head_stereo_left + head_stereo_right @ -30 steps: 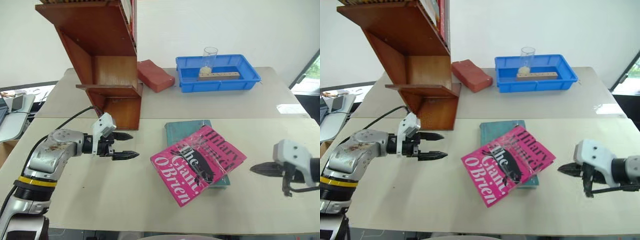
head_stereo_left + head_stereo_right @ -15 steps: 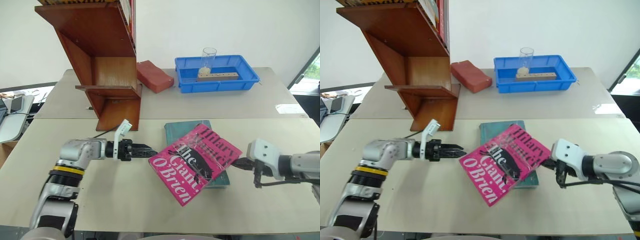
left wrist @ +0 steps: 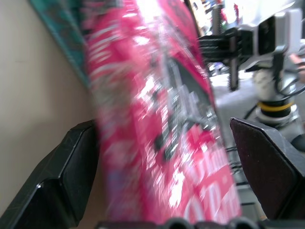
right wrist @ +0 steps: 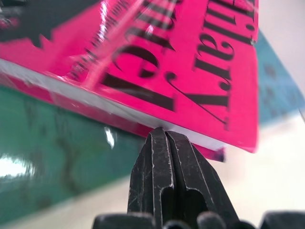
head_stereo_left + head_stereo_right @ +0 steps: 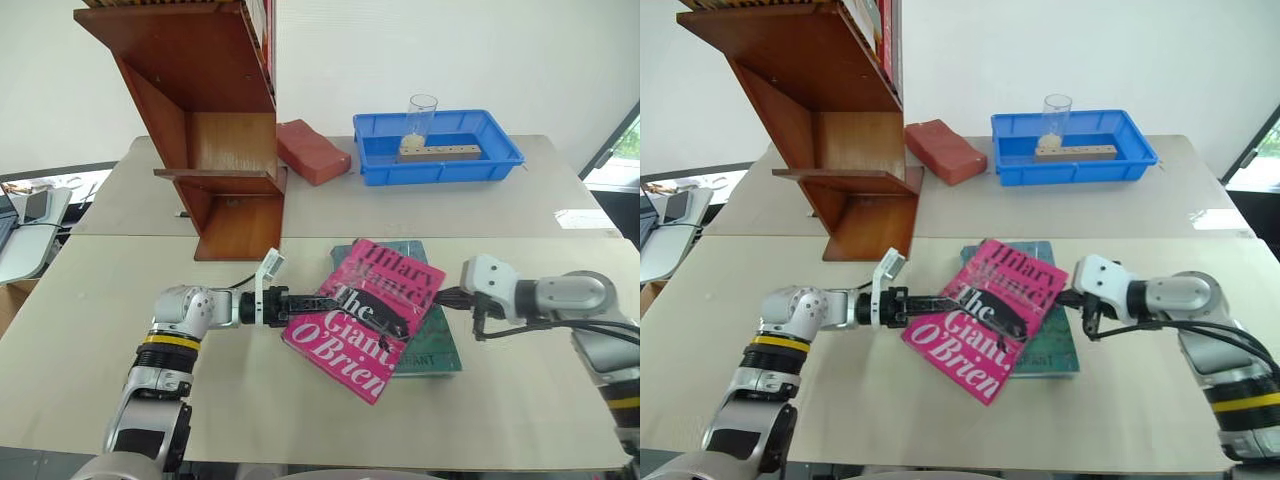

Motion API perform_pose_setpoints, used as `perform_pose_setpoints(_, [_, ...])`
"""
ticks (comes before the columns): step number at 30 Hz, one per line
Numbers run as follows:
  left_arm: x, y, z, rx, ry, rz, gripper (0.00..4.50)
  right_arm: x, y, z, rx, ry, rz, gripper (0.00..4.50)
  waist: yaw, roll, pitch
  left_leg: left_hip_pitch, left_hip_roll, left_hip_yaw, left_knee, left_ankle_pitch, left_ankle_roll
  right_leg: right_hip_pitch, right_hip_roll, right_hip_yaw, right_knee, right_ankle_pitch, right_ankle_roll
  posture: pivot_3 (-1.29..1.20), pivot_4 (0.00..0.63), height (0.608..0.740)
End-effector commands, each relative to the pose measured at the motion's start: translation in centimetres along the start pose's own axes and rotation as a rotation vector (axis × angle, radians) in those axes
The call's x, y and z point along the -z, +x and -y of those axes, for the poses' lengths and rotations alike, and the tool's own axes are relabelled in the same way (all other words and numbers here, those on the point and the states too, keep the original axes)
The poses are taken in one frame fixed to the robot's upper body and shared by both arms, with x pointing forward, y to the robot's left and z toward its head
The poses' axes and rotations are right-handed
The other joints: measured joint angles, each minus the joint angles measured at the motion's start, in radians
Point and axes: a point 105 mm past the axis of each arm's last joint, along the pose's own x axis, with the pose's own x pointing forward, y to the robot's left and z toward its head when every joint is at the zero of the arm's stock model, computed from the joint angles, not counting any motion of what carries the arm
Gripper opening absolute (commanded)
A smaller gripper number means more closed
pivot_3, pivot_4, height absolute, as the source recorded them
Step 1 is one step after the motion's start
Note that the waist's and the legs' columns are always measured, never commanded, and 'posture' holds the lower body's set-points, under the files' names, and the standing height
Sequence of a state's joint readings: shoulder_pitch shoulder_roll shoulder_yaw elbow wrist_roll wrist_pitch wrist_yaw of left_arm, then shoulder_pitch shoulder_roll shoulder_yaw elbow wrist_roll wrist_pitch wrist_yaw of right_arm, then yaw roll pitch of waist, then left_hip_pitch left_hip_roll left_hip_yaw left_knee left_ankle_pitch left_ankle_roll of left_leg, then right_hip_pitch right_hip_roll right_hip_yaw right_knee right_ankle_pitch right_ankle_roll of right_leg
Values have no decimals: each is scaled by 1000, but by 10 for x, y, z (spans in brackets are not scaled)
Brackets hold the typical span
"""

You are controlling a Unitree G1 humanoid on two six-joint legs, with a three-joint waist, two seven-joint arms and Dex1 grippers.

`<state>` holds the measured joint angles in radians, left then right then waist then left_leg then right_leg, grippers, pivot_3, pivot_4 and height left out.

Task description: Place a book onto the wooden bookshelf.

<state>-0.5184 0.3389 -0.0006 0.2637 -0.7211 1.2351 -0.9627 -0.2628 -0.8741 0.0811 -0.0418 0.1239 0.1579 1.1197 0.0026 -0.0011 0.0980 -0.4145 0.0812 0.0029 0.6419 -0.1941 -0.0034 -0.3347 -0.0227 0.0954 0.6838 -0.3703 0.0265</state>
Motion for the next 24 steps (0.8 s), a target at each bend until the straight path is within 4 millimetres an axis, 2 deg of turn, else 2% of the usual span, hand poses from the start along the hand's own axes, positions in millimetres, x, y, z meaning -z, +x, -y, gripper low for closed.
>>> perform_pose_setpoints(1, [-1,1,14,48,-4,40,4500,-22,7,1,-25,-60,85,40,0,0,0,0,0,0,0,0,0,0,0,0,0,1,-1,0,150,649])
perform_pose_setpoints(5, [5,0,17,42,-10,55,4500,-29,13,-1,-49,-75,110,40,1,0,0,0,0,0,0,0,0,0,0,0,0,2,-2,0,150,649])
perform_pose_setpoints(7, [4,-2,18,36,-6,78,3970,-31,14,-1,-53,-78,117,0,3,0,0,0,0,-1,0,0,-1,1,0,0,0,2,-2,0,150,649])
perform_pose_setpoints(9, [3,-5,21,41,-1,96,3311,-34,13,0,-54,-83,124,0,5,0,0,0,0,-1,0,0,-1,1,0,0,0,2,-2,0,150,649])
perform_pose_setpoints(13, [-2,-10,29,42,55,141,1320,-43,5,6,-39,-89,142,0,6,0,0,0,0,-1,0,0,-1,1,0,0,0,2,-2,0,150,649])
perform_pose_setpoints(15, [-7,-19,36,37,116,167,527,-49,-7,9,-24,-91,146,0,6,1,0,0,0,-1,0,0,-1,1,0,0,0,2,-2,0,150,649])
perform_pose_setpoints(19, [-27,-35,55,25,282,250,479,-58,-45,21,51,-57,127,0,9,1,1,0,0,-1,0,1,-1,1,0,0,-1,2,-2,0,150,649])
perform_pose_setpoints(24, [-65,-34,99,-31,709,299,479,-60,-92,26,122,7,81,0,16,0,2,-1,-1,-2,0,1,-2,3,-1,0,-4,2,-2,0,150,649])
